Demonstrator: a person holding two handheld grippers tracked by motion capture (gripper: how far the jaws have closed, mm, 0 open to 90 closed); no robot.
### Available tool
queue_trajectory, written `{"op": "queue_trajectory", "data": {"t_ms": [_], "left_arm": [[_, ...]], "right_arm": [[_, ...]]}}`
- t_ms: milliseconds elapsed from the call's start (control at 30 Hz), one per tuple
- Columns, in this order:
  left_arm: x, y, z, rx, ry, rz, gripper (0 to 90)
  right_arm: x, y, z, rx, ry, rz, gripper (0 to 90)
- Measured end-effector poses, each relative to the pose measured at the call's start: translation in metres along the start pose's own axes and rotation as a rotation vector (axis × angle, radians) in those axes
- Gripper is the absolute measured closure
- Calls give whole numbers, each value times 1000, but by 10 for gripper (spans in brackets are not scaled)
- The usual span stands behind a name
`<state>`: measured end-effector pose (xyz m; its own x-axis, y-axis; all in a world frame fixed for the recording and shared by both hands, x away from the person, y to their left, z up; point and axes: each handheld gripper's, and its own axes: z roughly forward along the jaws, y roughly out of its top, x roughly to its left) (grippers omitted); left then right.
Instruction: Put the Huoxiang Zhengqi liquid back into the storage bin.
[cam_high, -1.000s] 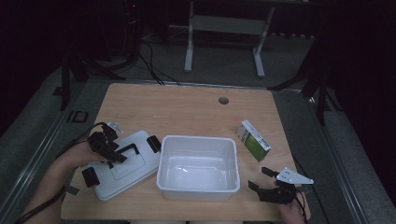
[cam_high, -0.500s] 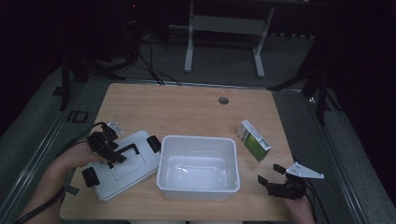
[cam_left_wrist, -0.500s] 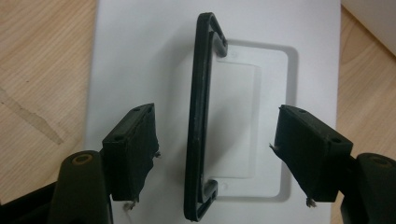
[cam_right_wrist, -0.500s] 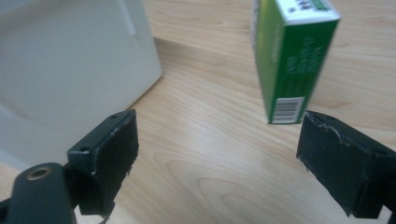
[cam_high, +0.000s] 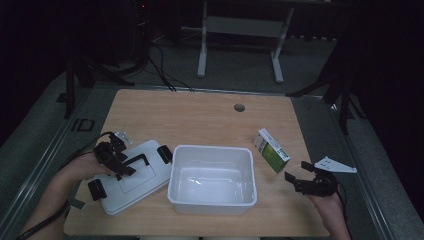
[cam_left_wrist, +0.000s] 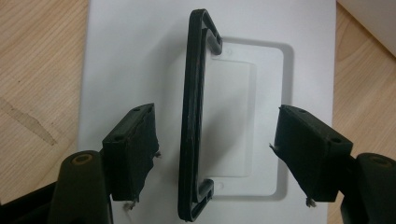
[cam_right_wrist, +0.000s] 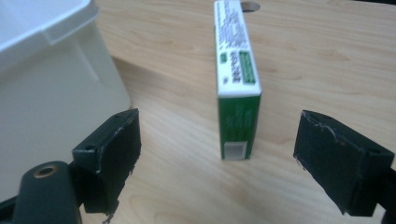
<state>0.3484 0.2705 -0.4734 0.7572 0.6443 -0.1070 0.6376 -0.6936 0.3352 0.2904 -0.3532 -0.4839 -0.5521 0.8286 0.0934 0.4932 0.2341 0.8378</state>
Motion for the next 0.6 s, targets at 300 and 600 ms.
{"op": "queue_trajectory", "data": {"t_ms": [300,600], "left_arm": [[0,1,0,9,1,-1,303],[1,1,2,23,-6,2,303]], "right_arm": [[-13,26,15,38,12,-15,160],[-18,42,35,94,31,-31,177]]}}
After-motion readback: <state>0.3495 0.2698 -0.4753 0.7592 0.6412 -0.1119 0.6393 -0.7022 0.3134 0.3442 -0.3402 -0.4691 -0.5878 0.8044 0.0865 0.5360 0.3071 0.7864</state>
